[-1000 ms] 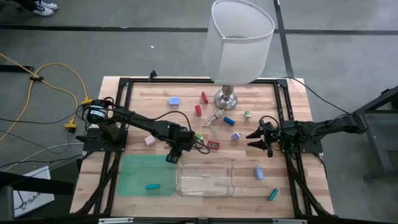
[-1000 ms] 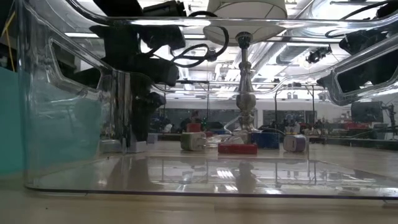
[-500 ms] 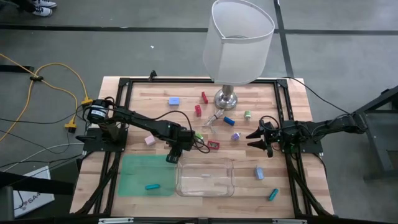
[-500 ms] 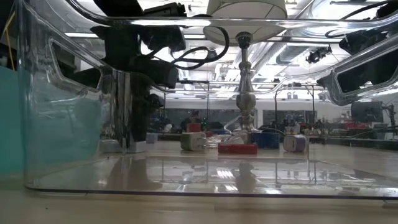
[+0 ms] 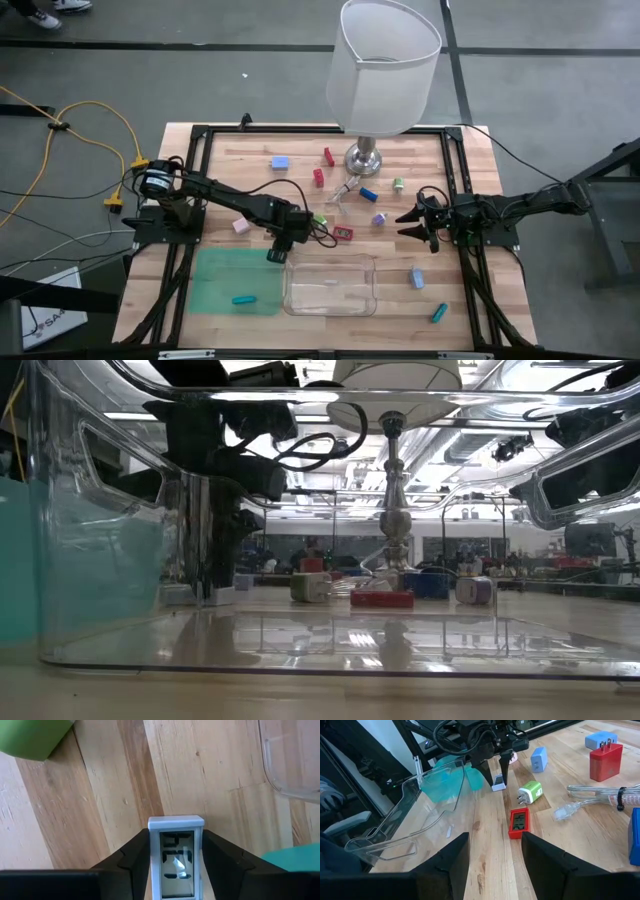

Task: Pick & Place Office items
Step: Put the white timer into the green bin

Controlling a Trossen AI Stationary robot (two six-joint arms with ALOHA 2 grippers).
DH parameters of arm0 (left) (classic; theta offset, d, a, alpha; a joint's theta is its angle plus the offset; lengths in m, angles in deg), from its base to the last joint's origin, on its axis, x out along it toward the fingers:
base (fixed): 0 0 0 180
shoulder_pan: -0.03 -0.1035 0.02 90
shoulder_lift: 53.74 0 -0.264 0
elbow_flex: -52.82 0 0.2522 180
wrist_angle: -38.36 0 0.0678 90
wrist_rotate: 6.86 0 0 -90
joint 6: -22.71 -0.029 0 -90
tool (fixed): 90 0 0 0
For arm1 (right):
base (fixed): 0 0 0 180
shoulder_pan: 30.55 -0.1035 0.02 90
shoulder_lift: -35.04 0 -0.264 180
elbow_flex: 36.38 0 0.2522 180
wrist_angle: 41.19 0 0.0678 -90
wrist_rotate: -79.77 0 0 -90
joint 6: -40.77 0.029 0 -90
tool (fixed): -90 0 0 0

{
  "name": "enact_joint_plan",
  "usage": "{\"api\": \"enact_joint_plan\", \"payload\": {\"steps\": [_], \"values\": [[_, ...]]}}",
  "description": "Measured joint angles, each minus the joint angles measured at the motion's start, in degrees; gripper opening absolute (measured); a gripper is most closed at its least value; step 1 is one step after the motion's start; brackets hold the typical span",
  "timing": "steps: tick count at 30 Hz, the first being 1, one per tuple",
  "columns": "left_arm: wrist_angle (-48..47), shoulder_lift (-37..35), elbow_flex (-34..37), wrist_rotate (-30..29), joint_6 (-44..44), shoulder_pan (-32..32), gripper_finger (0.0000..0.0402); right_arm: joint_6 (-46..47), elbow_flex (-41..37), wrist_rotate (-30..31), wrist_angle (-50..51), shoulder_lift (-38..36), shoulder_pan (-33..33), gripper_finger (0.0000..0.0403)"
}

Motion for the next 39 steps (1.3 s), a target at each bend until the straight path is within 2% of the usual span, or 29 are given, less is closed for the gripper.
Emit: {"api": "enact_joint_plan", "payload": {"steps": [13, 33, 39], "values": [[-2.86, -0.62, -2.25, -1.94, -1.03, -0.02, 0.0147, 0.00, 0.00, 0.00, 0.02, 0.00, 0.00, 0.0166], [-9.42, -12.62, -2.53, -9.69, 0.95, -0.04, 0.0145, 0.00, 0.00, 0.02, -0.13, -0.02, 0.00, 0.0166], [-12.38, -18.38, -2.56, -14.35, 2.13, 1.24, 0.0145, 0.00, 0.00, 0.02, -0.11, -0.02, 0.00, 0.0166]]}}
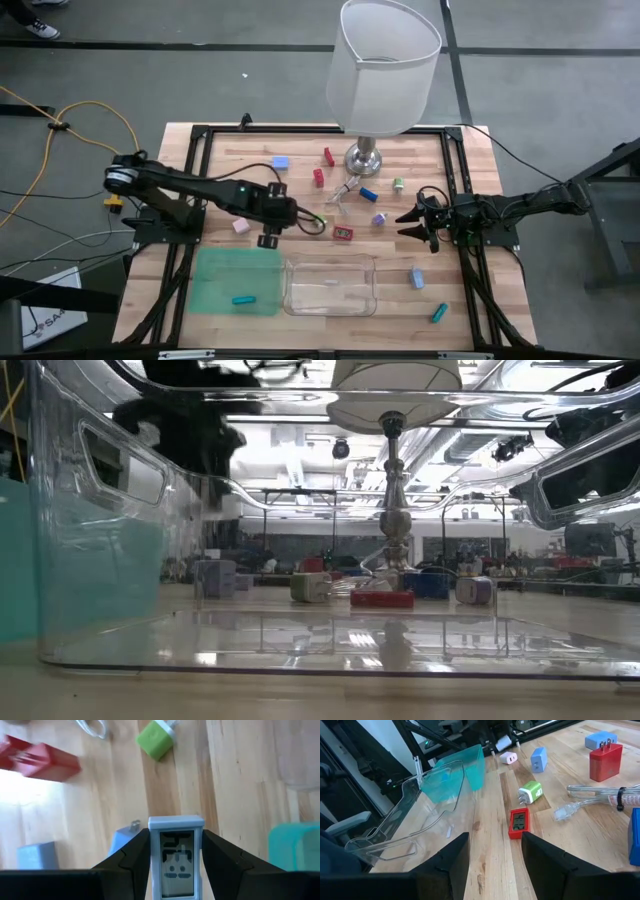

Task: Pick & Place Office items
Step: Put the white timer into the green bin

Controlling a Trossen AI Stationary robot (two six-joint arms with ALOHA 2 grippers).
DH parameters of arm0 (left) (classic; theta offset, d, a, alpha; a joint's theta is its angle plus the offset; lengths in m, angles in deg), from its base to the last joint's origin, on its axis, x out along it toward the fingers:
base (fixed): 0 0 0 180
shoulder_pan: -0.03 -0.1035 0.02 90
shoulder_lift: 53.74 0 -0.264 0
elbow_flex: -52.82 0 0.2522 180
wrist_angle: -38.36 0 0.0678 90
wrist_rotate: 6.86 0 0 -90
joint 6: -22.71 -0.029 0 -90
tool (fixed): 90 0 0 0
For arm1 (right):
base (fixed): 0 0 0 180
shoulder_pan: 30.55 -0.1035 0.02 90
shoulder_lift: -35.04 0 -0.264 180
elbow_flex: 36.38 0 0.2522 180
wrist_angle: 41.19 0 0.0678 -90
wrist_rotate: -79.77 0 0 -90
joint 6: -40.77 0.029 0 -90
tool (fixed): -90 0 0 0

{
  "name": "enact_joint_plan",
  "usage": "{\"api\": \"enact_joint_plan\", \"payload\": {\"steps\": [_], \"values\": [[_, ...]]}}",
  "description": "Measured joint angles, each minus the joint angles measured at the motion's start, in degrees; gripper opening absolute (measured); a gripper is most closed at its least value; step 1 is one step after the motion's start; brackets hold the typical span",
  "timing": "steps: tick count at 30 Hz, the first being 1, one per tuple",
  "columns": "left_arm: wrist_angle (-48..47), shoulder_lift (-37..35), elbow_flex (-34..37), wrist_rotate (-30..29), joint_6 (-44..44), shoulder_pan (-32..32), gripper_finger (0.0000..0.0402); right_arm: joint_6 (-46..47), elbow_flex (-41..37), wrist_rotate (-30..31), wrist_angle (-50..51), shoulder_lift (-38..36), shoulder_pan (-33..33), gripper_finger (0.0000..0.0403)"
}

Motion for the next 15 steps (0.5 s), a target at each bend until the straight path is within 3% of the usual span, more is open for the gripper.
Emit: {"api": "enact_joint_plan", "payload": {"steps": [15], "values": [[-6.25, -6.29, -0.16, -1.02, 17.33, 12.20, 0.0145, 0.00, 0.00, -0.02, 0.07, 0.00, 0.00, 0.0166]]}}
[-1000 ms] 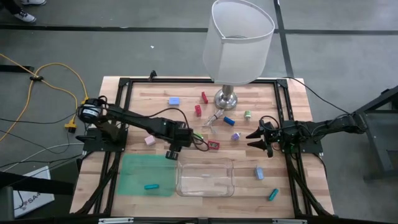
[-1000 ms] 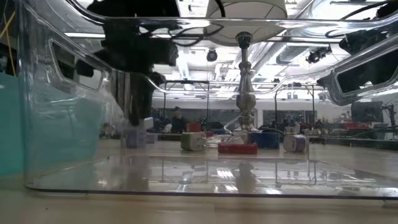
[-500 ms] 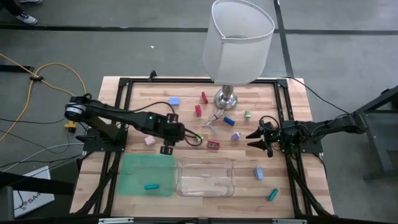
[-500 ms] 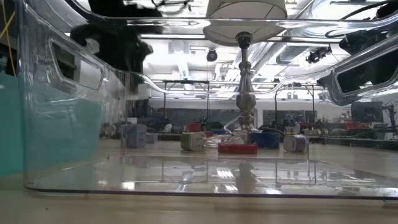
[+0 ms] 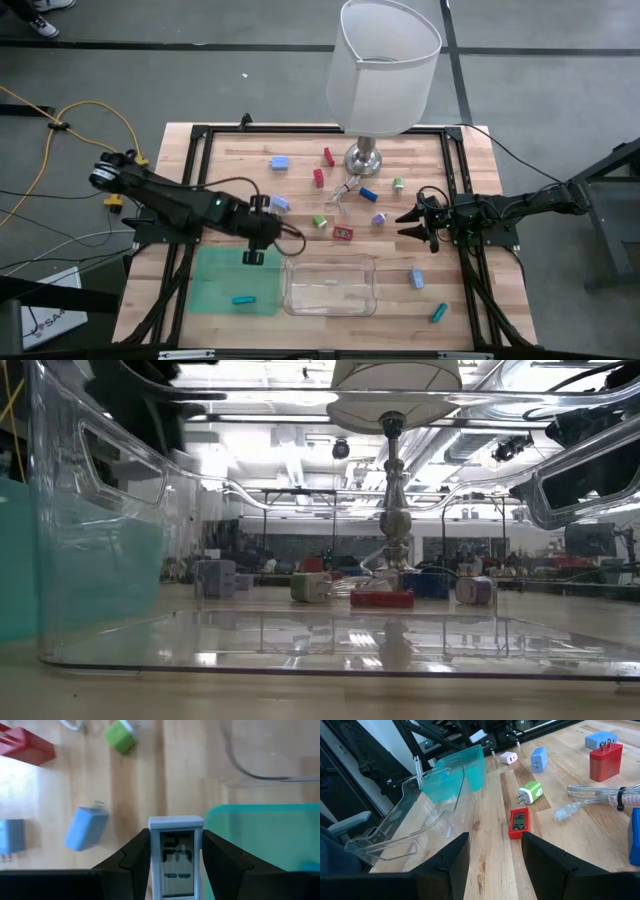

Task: Pick & Place Office items
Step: Put the white timer into the green bin

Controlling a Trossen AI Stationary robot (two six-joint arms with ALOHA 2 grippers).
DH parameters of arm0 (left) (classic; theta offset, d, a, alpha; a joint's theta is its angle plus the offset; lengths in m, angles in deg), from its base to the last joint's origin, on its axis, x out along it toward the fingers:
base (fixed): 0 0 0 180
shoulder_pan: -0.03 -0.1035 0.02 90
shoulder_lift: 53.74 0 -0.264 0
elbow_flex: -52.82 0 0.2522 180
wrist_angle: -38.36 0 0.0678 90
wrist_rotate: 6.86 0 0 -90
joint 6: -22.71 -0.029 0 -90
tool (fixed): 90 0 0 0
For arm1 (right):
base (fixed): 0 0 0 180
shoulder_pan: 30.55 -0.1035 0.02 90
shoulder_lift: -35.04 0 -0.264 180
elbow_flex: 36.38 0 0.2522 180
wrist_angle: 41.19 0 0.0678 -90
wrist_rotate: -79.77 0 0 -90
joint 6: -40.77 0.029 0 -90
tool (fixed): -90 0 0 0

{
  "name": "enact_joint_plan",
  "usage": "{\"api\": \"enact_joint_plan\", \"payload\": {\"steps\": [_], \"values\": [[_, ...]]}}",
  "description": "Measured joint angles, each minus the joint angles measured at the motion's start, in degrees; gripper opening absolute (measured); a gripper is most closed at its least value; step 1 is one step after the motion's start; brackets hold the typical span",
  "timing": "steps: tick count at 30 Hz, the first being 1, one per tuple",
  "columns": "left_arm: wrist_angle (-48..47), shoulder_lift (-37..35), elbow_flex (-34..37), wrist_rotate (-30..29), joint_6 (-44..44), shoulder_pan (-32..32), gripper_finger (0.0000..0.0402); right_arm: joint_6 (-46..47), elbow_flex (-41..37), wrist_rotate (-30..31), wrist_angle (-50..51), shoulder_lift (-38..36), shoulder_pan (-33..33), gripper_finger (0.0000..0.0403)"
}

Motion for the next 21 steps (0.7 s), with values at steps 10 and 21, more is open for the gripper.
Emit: {"api": "enact_joint_plan", "payload": {"steps": [10, 21], "values": [[-1.67, 3.24, -0.19, -1.02, 15.77, 11.67, 0.0147, 0.00, 0.00, 0.00, 0.04, 0.00, 0.00, 0.0166], [2.15, 10.37, -0.07, 1.67, 22.18, 16.66, 0.0153, -0.01, 0.00, 0.00, 0.04, 0.00, 0.00, 0.0166]]}}
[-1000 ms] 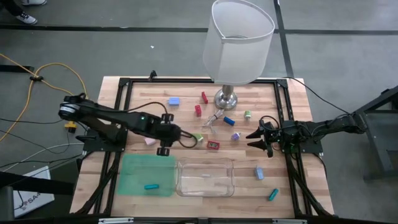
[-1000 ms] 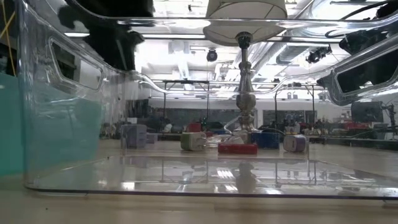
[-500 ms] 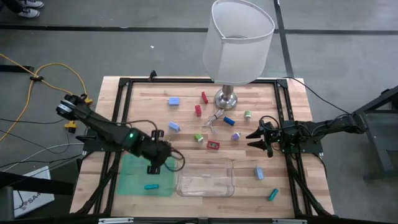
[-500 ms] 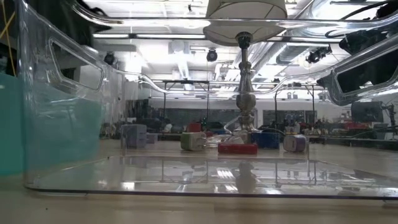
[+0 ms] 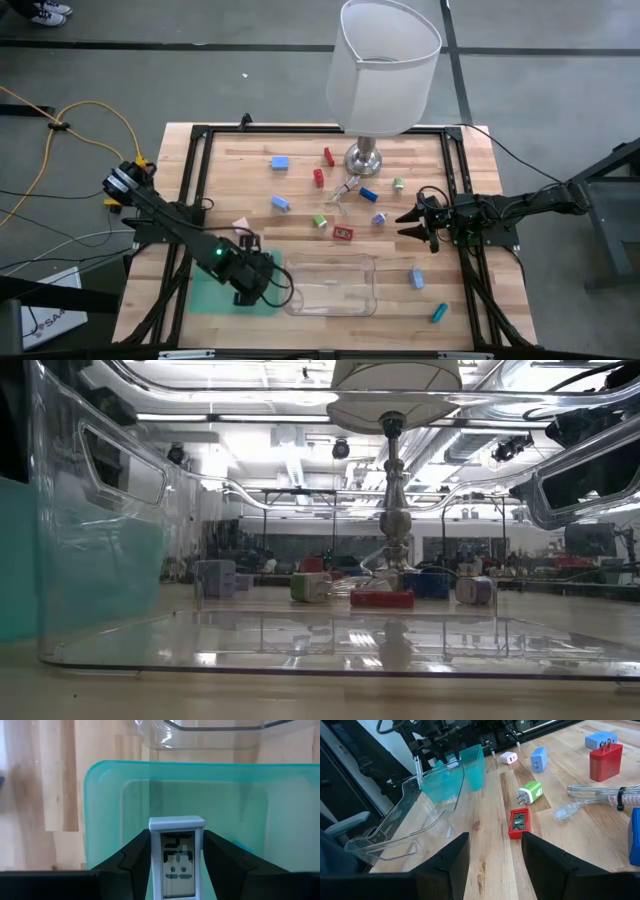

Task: Pick & Place Office items
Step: Put the white timer into the green bin

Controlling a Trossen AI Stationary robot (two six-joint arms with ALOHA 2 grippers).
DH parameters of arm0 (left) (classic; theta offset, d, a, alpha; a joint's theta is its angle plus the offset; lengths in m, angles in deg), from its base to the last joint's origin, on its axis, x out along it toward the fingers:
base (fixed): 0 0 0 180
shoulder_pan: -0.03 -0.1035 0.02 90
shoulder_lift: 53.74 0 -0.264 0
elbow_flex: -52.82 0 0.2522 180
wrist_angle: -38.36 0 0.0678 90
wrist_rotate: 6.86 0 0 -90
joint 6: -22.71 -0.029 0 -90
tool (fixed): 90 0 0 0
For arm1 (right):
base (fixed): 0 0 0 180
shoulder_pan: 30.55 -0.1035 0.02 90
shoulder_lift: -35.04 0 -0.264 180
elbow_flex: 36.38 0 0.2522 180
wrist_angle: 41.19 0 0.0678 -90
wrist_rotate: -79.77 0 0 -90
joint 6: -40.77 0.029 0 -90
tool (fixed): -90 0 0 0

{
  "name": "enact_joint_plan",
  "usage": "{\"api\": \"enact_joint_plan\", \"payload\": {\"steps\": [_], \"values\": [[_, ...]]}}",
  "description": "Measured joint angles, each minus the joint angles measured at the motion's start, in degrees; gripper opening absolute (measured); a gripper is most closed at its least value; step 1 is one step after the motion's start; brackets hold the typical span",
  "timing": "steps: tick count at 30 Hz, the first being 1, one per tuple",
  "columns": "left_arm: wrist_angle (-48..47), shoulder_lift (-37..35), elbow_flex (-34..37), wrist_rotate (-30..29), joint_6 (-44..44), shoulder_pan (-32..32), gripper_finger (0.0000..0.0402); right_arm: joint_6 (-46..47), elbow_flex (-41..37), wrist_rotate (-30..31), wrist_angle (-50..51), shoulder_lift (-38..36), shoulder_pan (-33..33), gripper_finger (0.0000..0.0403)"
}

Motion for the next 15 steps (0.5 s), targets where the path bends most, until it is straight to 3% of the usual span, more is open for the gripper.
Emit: {"api": "enact_joint_plan", "payload": {"steps": [3, 9, 15], "values": [[1.64, 1.03, 0.50, 0.37, -0.09, -0.28, 0.0153, 0.01, 0.00, 0.00, 0.01, 0.00, 0.00, 0.0166], [14.92, 1.19, 8.41, 6.21, -0.82, -3.22, 0.0153, 0.01, 0.00, 0.00, 0.02, 0.00, 0.00, 0.0166], [18.38, 1.19, 11.99, 7.66, -0.82, -4.73, 0.0154, 0.01, 0.00, 0.00, 0.02, 0.00, 0.00, 0.0166]]}}
